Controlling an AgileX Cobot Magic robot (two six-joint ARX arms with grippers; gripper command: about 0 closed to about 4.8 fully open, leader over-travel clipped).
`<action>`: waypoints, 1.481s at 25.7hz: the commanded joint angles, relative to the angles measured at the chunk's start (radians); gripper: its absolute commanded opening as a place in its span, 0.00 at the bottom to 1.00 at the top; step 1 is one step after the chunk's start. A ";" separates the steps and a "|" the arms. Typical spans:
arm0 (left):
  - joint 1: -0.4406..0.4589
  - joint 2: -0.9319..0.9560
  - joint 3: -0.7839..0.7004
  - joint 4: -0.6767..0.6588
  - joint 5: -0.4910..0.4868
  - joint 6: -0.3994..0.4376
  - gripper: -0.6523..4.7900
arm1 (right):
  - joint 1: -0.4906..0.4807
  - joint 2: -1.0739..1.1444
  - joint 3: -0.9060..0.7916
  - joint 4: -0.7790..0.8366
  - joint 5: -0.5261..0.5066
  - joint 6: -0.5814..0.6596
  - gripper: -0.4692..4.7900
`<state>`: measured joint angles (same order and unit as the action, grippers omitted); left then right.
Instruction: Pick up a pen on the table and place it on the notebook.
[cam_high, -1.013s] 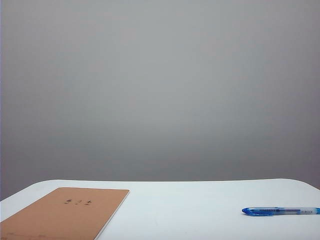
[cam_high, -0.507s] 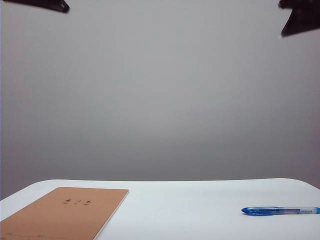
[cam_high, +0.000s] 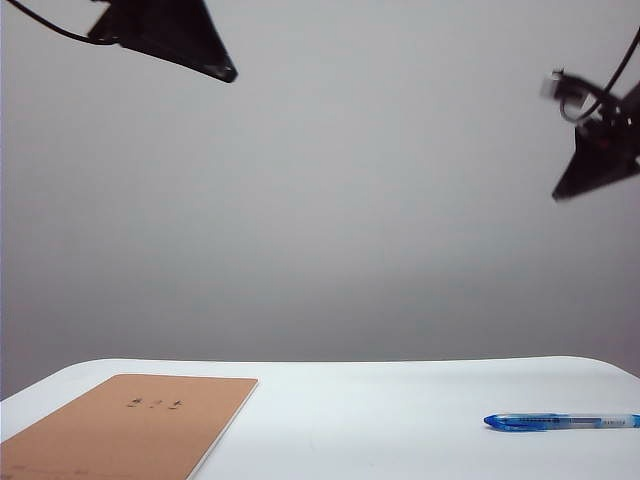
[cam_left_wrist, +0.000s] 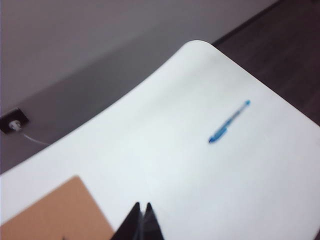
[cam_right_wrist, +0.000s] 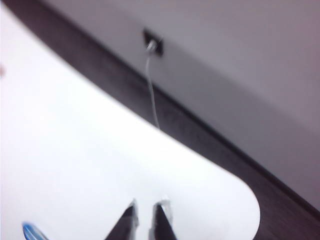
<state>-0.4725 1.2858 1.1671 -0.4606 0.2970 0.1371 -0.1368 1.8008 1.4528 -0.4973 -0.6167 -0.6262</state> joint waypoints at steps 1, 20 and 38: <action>-0.051 0.047 0.042 0.042 -0.012 -0.043 0.11 | 0.000 0.042 0.005 -0.051 0.045 -0.124 0.36; -0.053 0.173 0.114 -0.017 0.089 0.022 0.11 | 0.151 0.140 0.004 -0.283 0.396 -0.687 1.00; -0.038 0.209 0.113 -0.102 0.126 0.144 0.11 | 0.202 0.310 -0.003 -0.347 0.374 -0.649 1.00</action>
<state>-0.5110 1.4990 1.2770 -0.5797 0.4168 0.2764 0.0635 2.1101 1.4525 -0.8635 -0.2352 -1.2762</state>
